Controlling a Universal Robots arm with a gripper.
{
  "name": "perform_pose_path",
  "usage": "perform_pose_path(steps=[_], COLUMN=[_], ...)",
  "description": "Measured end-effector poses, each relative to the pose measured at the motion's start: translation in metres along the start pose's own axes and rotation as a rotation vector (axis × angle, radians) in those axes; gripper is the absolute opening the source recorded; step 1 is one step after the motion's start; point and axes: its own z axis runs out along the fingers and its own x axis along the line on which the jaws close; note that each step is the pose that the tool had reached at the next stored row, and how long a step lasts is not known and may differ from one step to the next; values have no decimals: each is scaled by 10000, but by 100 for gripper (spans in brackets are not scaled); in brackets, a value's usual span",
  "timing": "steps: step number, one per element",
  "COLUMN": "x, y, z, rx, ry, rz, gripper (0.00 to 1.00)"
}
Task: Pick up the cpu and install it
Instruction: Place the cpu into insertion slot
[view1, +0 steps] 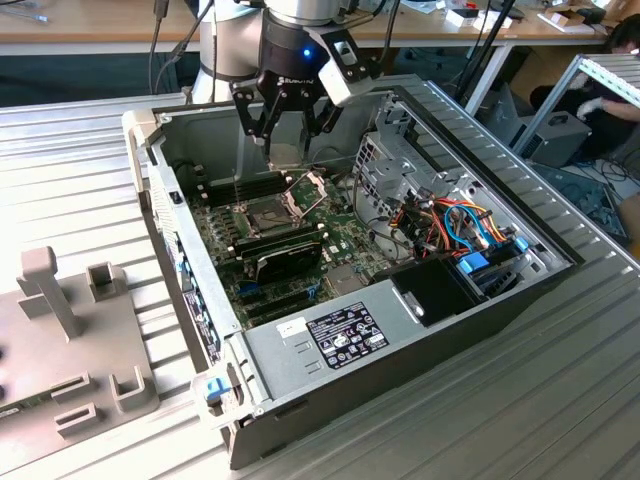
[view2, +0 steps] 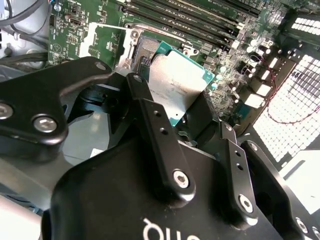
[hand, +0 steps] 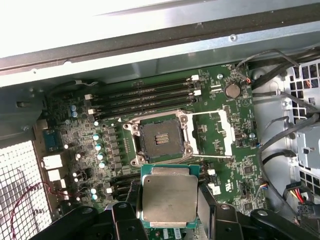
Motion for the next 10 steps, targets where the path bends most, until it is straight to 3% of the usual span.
perform_pose_path(steps=[10], x=[0], y=[0], z=[0], rx=[17], ry=[35], rz=[603], gripper=[55])
